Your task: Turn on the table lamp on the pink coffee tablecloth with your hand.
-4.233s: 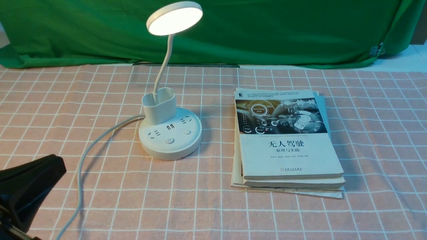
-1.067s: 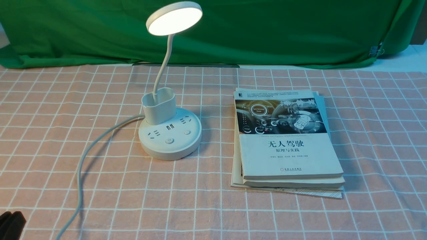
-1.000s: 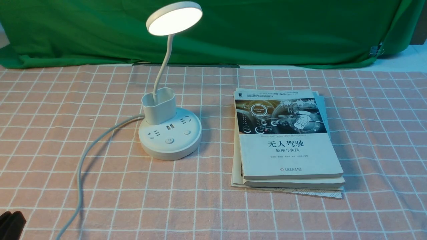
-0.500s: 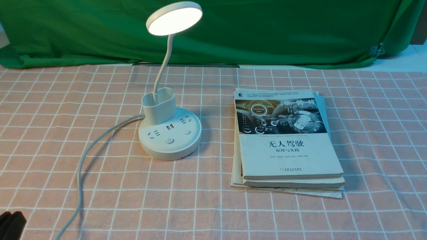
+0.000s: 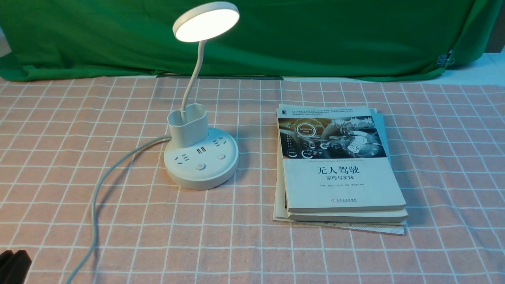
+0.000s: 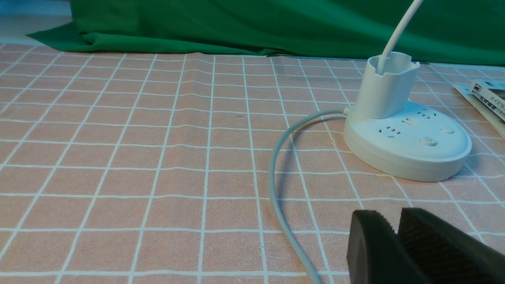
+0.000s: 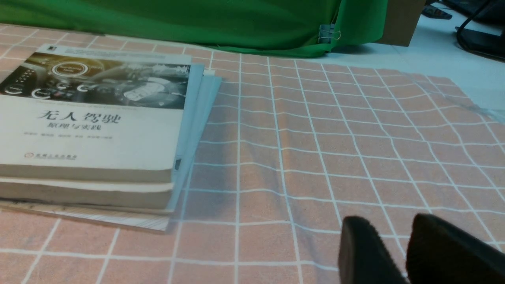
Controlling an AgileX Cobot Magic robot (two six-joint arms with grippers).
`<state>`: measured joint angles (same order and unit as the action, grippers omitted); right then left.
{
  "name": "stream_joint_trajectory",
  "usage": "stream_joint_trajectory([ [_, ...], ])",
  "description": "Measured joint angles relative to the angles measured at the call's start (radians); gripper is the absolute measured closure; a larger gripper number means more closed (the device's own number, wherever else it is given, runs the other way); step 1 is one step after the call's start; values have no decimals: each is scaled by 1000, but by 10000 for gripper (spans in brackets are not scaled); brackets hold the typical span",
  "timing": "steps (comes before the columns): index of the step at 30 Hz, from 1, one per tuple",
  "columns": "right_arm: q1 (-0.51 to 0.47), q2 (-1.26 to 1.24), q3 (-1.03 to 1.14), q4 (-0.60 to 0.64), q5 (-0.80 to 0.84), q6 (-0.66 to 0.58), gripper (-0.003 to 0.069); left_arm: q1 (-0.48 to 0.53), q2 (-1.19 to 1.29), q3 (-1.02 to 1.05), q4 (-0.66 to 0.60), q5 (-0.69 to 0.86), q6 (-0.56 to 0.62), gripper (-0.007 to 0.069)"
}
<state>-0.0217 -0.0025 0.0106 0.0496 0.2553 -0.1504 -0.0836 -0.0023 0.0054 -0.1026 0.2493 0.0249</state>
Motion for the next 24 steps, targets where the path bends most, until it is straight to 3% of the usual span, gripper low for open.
stream_joint_trajectory([
  [24,0,0,0,0,-1,0,419,0,0,0,0,0,0,477],
])
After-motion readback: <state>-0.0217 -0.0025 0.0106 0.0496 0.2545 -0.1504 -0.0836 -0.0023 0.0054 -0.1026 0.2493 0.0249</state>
